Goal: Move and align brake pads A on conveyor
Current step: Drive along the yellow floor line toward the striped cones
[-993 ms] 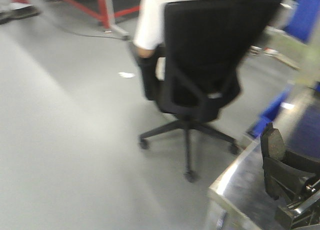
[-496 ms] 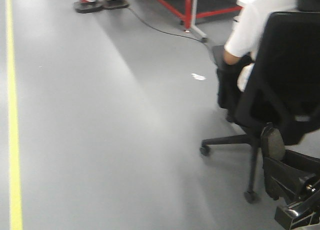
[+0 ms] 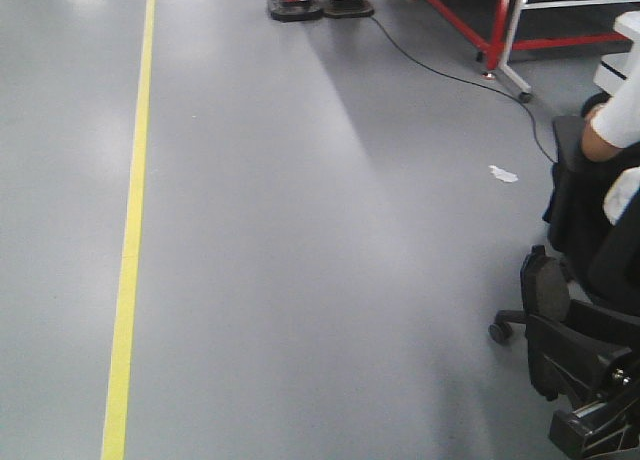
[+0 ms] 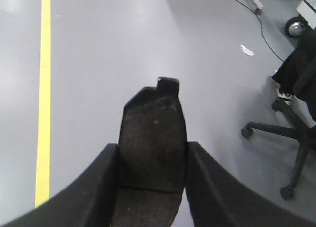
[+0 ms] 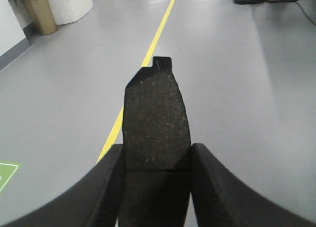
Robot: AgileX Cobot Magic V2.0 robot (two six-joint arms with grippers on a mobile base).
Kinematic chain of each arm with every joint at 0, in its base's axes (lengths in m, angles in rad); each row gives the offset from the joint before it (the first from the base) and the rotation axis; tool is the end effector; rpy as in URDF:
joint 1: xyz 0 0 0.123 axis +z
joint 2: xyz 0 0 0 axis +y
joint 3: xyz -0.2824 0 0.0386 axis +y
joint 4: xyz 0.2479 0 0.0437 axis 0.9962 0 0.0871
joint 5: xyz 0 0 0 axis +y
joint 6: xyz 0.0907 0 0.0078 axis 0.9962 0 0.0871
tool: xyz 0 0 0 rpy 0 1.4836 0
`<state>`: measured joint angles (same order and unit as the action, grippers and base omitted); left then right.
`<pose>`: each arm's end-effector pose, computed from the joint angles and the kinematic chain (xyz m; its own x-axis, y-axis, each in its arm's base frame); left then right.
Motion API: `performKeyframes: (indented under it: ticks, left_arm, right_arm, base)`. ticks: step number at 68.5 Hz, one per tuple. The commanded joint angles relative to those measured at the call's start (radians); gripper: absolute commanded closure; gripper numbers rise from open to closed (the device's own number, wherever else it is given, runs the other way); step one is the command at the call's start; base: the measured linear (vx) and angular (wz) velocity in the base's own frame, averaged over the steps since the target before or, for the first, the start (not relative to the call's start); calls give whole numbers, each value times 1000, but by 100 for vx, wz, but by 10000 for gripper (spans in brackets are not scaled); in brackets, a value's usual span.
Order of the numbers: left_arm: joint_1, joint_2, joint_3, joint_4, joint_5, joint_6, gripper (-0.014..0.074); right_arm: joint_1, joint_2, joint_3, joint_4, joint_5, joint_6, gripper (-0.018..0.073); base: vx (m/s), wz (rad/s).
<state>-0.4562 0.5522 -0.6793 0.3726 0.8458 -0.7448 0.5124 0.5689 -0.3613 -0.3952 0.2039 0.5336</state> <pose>0.0941 -0.0185 0.3295 -0.5489 -0.2362 -0.8018 -0.0425 0.9659 -0.2554 0.1089 0.0530 0.2716 -0.3238 -0.0160 -0.9460 -0.3811 0.9174 0.1149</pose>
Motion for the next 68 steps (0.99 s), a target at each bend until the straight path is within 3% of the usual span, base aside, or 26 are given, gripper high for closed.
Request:
performKeyframes:
  ticks: [1,68]
  left_arm:
    - [-8,1,-25,29,-72,1,566]
    - [-8,0,-25,29,-72,1,566]
  right_arm:
    - [-4,-3,-31,-18,-83,-4,437]
    - [-4,-3,-31,-18,-83,-4,437]
  base:
    - [7,28]
    - [19,17]
